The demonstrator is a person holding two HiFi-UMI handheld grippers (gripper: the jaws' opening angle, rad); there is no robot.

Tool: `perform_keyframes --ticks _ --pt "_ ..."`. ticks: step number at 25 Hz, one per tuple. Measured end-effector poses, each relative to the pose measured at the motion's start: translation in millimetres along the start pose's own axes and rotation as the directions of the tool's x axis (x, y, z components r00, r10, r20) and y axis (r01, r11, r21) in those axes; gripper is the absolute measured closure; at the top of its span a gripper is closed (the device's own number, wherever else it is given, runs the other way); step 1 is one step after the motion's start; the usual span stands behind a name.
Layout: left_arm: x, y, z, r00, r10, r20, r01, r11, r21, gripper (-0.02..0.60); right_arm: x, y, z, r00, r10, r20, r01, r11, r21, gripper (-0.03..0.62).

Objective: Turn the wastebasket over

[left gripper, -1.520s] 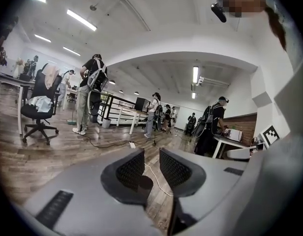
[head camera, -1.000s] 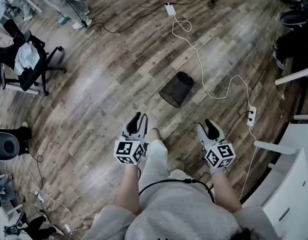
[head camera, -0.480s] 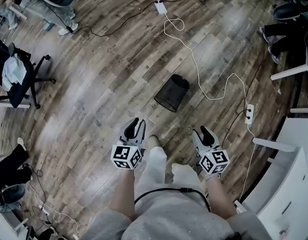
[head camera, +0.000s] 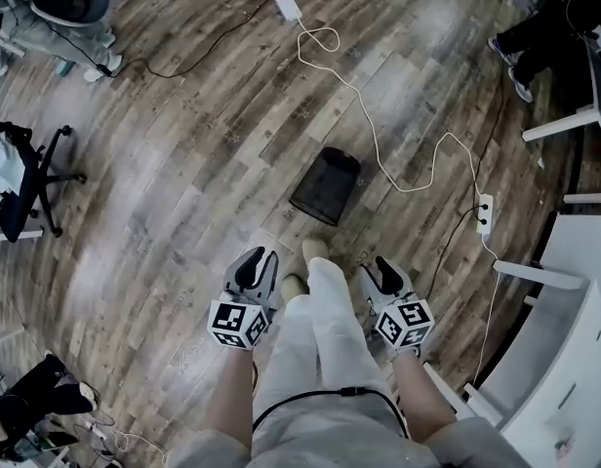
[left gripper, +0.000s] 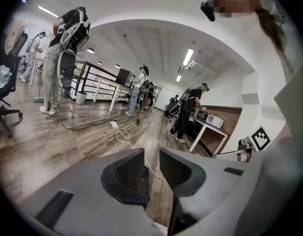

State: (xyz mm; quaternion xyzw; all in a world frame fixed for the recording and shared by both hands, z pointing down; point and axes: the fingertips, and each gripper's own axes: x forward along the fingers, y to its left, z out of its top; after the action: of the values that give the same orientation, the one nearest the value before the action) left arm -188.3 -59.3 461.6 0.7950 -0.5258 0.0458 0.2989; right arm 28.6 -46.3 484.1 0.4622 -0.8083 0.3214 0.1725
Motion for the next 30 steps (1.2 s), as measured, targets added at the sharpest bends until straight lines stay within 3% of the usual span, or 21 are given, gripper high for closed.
perform_keyframes --ticks 11,20,30 --pt "90.8 20.1 -70.4 0.986 -0.083 -0.144 0.083 0.997 -0.003 0.473 89.3 -52.1 -54.0 0.998 -0.004 -0.066 0.009 0.997 0.072 0.359" --pt "165.1 55.5 -124.1 0.965 -0.100 -0.244 0.109 0.994 0.025 0.439 140.4 -101.7 -102.7 0.991 -0.075 -0.114 0.090 0.987 0.135 0.342" --pt "227.0 90.7 -180.0 0.949 -0.098 -0.299 0.120 0.991 0.057 0.430 204.2 -138.9 -146.1 0.983 -0.086 -0.164 0.098 0.993 0.063 0.342"
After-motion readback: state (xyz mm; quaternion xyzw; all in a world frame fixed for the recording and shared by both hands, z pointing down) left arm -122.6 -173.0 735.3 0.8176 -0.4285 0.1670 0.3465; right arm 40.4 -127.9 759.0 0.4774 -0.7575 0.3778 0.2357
